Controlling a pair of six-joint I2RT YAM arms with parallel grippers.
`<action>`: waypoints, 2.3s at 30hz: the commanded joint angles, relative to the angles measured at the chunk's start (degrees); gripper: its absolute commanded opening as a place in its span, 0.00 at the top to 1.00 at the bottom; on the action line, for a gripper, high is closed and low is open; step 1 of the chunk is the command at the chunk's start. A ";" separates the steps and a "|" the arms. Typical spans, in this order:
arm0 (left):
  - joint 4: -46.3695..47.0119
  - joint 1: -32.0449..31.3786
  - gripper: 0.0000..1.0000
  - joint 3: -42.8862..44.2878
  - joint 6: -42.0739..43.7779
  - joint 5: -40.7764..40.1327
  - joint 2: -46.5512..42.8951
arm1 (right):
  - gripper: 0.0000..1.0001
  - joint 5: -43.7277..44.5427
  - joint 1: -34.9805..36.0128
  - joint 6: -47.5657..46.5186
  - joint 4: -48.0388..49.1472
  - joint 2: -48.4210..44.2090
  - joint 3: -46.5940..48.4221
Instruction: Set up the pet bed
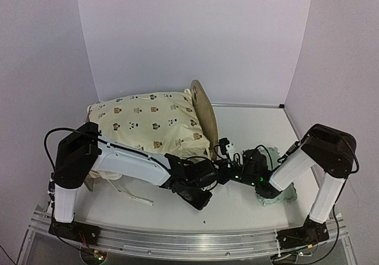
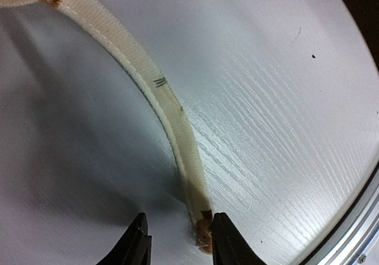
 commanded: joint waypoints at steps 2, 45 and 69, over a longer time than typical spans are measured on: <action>4.19 -1.95 0.79 0.84 2.14 -1.06 2.90 | 1.00 1.87 -0.28 0.76 1.66 0.21 0.06; -0.02 2.80 1.00 -16.21 -1.92 -16.08 -15.02 | 1.00 22.14 -0.25 -1.30 -14.81 -26.06 -9.45; 1.75 7.74 1.00 -21.88 -5.07 -14.33 -14.27 | 1.00 29.26 -0.24 -12.32 -33.10 -39.08 11.57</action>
